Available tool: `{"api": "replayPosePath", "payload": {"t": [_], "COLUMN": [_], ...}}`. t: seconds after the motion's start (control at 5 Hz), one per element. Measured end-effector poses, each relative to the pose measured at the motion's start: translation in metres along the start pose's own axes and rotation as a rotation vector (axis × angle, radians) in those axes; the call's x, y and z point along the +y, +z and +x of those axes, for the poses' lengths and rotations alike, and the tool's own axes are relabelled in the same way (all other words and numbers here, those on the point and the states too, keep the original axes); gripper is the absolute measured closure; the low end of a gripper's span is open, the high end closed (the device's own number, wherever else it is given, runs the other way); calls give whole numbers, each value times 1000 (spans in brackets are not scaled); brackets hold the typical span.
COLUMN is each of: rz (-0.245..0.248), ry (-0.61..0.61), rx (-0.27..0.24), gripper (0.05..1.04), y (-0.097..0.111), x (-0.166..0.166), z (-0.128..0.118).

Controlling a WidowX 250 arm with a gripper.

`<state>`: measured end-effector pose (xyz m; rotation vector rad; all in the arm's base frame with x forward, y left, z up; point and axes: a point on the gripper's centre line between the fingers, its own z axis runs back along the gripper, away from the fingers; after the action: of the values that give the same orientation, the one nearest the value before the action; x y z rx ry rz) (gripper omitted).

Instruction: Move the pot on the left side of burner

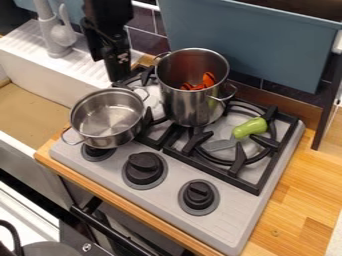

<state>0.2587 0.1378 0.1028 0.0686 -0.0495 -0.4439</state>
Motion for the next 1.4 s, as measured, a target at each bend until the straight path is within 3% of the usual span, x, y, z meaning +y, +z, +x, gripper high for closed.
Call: {"api": "replayPosePath", "payload": {"t": [0.2, 0.4, 0.6, 0.8, 1.0, 1.2, 1.4], "rz": [32, 95, 85, 44, 26, 11, 13], "ry": [-70, -79, -129, -172, -197, -218, -236], "rx": [5, -9, 15, 65, 78, 93, 91], "gripper": [84, 84, 84, 84, 84, 130, 399], "y": [-14, -31, -47, -59, -62, -68, -70], "x": [4, 8, 11, 10, 17, 17, 23], "z": [-12, -15, -16, -18, -11, -8, -1]}}
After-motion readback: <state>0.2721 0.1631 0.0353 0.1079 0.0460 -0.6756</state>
